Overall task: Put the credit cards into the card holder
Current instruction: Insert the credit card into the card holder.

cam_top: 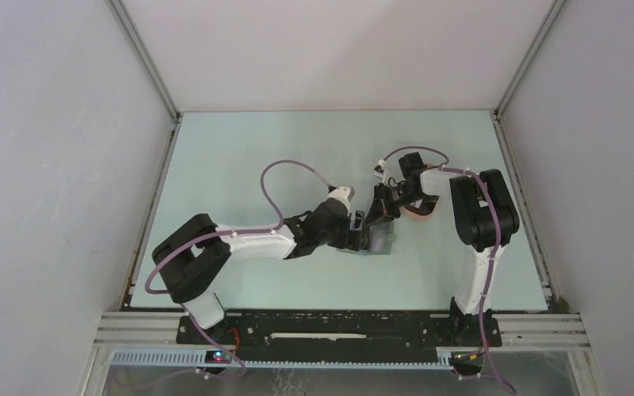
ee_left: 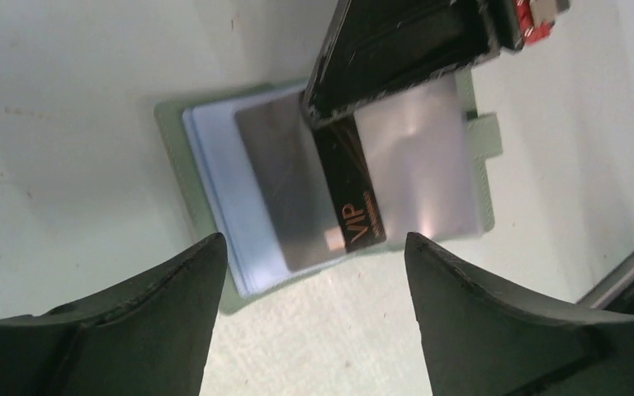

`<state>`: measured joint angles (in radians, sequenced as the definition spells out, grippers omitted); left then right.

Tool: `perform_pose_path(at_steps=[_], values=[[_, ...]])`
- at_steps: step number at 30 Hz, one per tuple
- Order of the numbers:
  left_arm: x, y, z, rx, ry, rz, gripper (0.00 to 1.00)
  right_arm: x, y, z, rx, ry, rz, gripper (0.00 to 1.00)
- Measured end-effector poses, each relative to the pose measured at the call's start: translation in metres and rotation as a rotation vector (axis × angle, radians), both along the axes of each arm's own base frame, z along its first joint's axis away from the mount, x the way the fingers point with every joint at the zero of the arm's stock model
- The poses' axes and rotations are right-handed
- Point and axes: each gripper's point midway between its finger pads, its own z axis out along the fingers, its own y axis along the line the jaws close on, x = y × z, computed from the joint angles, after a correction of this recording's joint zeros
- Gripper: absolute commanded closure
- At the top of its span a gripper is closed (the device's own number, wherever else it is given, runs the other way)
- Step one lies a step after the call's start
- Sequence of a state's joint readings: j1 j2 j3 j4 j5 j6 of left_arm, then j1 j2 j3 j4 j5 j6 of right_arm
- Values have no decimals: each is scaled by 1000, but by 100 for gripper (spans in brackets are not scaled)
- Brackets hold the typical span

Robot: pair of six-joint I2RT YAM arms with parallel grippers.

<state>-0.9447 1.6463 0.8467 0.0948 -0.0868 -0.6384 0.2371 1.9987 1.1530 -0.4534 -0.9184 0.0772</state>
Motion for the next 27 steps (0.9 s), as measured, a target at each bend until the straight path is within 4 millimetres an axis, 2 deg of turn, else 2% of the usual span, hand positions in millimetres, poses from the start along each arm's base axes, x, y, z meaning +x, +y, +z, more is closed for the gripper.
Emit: perform_pose_path(at_steps=[5,13,19,27], values=[[14,-17,1,65,-28,22,7,0,0,0,0,0,0,92],[22,-27,-17,225,-35,50,4,0,0,0,0,3,-2,92],[27,-28,-24,302,-49,61,5,0,0,0,0,3,-2,91],[30,-21,-30,348,-56,81,13,0,0,0,0,1,-2,85]])
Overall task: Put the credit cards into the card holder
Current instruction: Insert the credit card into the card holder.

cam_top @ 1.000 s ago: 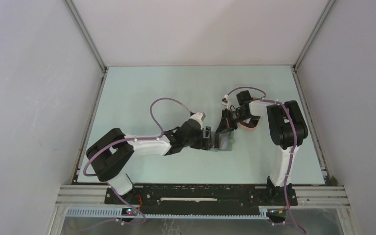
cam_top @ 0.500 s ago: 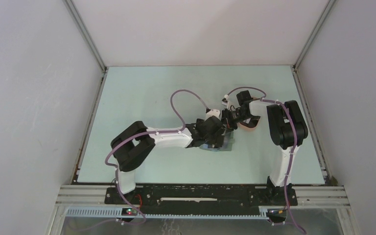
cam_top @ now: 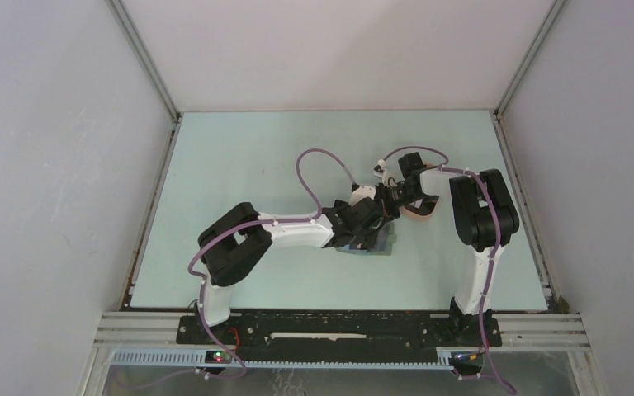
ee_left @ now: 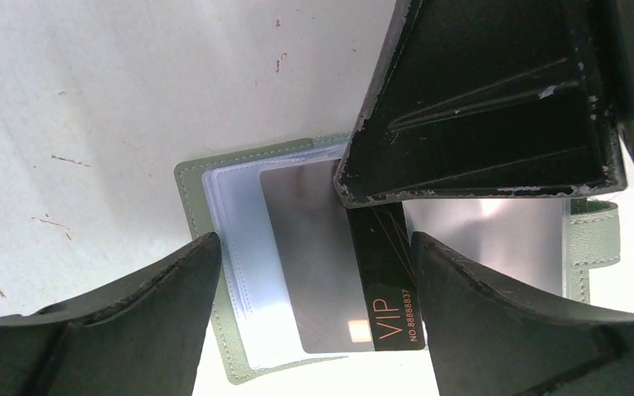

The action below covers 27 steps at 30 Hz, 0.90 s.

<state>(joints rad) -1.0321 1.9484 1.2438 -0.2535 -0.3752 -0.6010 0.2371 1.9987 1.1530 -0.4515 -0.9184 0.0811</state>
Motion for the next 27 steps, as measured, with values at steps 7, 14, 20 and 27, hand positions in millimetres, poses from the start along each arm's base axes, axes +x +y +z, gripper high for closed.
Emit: perform_pose_path(at_steps=[7,14,20,27], values=[[0,1,0,9,-3,2,21,1,0,0,-3,-4,-2,78],[0,4,-2,20,-7,2,26,5,-4,6,-5,-24,-13,73],[1,6,-3,23,-11,7,31,11,-9,15,1,-56,-30,68],[1,7,-3,19,-14,9,28,18,-16,37,-2,-137,-40,74]])
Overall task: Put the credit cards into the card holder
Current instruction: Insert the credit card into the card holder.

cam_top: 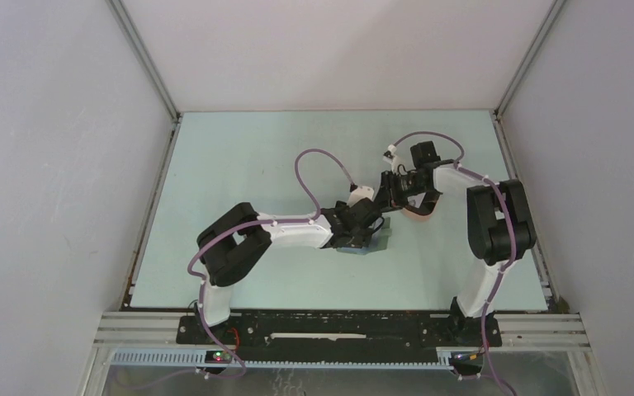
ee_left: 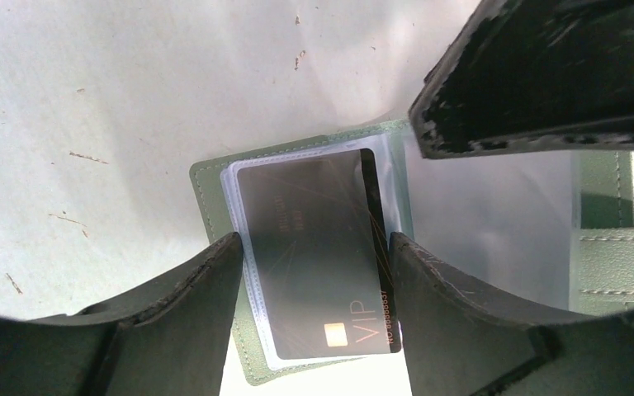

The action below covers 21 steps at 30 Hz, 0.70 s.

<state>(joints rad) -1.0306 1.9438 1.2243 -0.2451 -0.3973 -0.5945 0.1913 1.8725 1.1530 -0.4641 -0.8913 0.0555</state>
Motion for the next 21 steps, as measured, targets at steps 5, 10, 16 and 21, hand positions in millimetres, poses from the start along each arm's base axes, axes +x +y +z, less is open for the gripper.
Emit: perform_pose_path(at_steps=[5,10,16,21], values=[[-1,-2,1,-14,8,-8,20,0,3,14,5,-54,19,87],[-4,-5,3,-38,25,-24,18,-12,15,8,-1,-31,65,91],[-14,2,10,-72,38,-44,14,-21,20,-14,-37,35,89,92],[-23,14,27,-111,13,-59,12,-24,20,-24,-75,62,96,92]])
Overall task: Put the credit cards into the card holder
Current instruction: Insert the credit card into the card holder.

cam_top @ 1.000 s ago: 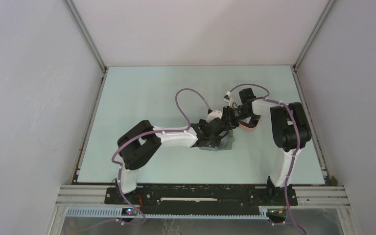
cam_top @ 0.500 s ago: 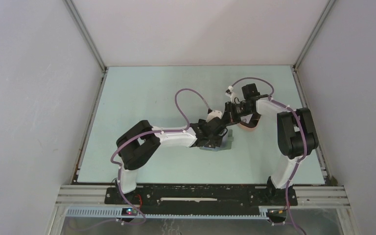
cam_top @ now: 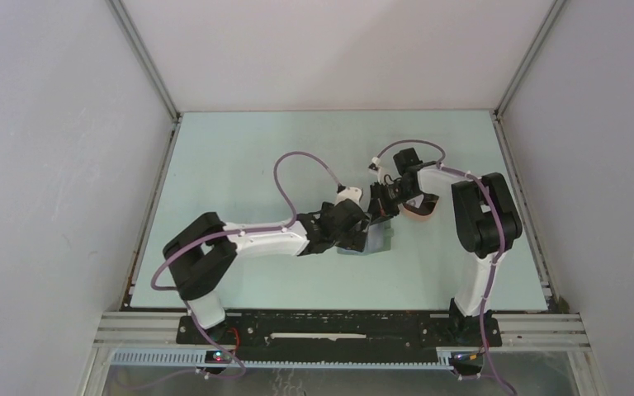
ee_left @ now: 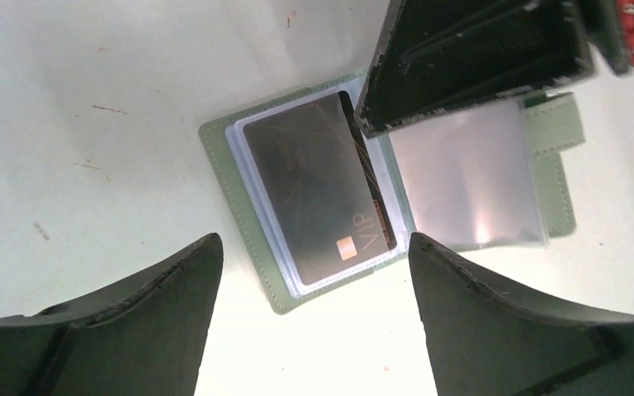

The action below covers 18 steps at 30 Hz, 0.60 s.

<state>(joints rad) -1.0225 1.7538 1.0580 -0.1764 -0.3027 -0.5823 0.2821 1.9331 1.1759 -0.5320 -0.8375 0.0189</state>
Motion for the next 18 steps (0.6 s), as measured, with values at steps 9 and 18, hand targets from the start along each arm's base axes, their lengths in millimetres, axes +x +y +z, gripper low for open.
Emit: perform_pose_path(at_steps=[9,18], values=[[-8,28,34,-86,-118,-3,0,2,1,-14,-86,-15,46,93],[-5,56,43,-267,-184,37,15,-1,-1,-25,-145,1,69,94]])
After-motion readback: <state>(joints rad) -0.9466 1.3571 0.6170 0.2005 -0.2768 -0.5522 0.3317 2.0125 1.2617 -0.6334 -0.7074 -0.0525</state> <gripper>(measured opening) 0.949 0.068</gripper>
